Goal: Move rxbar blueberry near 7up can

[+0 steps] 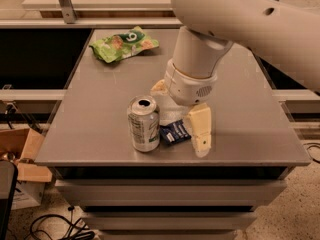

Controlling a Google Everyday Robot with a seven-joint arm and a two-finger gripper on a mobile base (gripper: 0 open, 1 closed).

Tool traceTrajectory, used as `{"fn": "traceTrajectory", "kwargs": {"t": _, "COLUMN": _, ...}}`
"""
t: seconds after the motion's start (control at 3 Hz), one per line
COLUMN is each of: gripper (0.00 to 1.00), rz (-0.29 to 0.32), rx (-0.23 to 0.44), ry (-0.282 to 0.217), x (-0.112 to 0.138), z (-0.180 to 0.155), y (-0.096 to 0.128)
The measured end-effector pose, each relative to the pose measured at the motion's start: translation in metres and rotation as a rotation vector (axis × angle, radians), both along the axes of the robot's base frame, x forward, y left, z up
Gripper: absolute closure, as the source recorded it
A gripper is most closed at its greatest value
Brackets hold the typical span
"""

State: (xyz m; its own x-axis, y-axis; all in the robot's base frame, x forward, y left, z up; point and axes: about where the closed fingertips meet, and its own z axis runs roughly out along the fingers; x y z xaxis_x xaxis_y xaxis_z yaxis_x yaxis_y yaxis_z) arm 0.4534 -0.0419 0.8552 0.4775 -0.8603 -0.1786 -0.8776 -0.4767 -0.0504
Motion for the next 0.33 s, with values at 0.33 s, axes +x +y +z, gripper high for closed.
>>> {"fn": "traceTrajectory", "kwargs": {"t": 0.33, "gripper": 0.00, "rz": 0.007, "rx": 0.009, "ry": 0.002, "x": 0.0011, "z": 0.0013, "y": -0.0006}}
